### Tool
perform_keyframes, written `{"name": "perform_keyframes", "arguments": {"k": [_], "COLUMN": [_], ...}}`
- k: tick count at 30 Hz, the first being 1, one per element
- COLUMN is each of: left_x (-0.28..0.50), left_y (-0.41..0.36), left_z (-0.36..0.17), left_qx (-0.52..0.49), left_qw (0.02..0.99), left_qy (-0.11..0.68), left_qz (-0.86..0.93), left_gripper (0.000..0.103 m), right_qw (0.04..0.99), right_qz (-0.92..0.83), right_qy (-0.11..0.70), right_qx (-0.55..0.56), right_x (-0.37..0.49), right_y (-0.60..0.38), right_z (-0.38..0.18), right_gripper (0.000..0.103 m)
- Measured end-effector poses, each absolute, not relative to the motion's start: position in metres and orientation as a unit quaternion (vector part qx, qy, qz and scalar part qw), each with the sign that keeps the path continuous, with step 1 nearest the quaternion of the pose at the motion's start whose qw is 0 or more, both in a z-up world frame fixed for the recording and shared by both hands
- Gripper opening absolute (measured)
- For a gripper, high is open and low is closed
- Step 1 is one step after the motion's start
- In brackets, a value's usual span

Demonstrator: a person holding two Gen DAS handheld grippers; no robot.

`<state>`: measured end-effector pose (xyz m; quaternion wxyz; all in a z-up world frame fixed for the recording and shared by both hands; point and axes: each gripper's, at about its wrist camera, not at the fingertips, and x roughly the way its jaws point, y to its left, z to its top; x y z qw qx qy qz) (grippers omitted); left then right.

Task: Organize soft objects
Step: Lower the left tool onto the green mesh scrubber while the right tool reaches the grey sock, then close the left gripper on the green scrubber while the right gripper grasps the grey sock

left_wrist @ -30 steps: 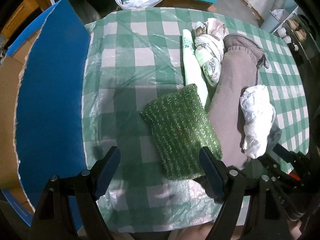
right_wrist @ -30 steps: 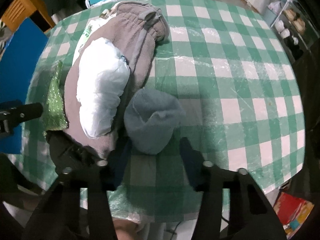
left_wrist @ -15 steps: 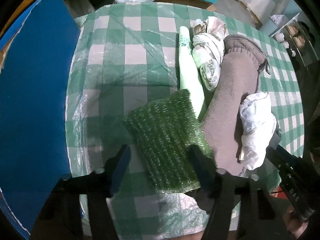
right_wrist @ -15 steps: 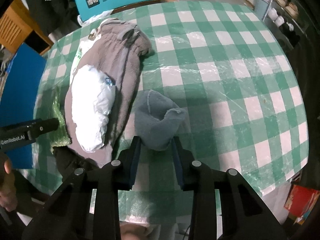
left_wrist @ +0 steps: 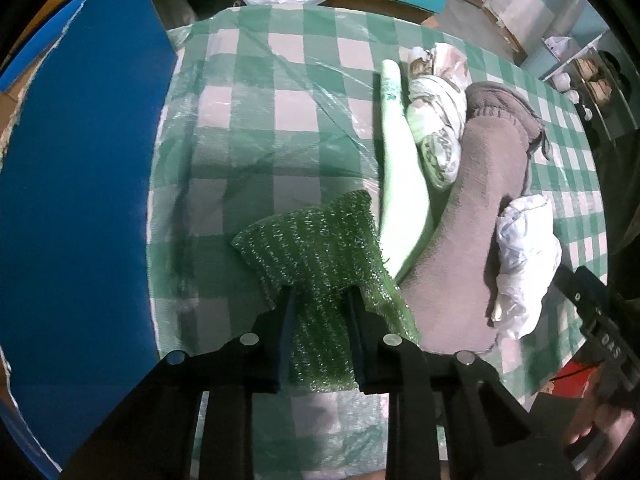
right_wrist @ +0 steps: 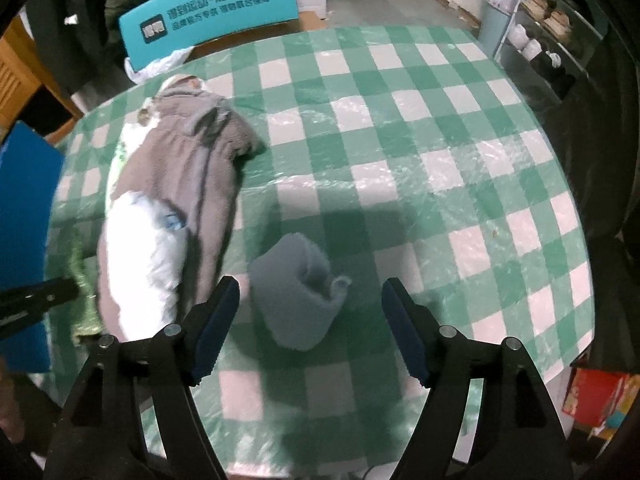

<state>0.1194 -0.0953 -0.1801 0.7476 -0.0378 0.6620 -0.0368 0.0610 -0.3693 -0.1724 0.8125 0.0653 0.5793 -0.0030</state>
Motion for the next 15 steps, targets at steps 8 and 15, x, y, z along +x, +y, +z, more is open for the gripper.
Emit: {"name": "perform_keyframes", "arguments": {"k": [8,15], "left_x": [0.142,0.145], "left_y": [-0.093,-0.097], "left_z": [-0.187,-0.188], "left_qx": [-0.021,-0.016], "left_qw": [0.75,0.752], "left_qy": [0.66,0.658], "left_qz": [-0.034,-0.036], "left_gripper": [0.015,0.01], "right_qw": [0.799,0.793], "right_qz": [-0.002,0.02], "right_qy": [0.599,0.608], "right_qx": [0.05,0.027], "right_x": [0.075,0.075], "right_y": [-0.365,-0.354], "right_z": [-0.196,-0.202], "right_gripper": [0.074,0.041]}}
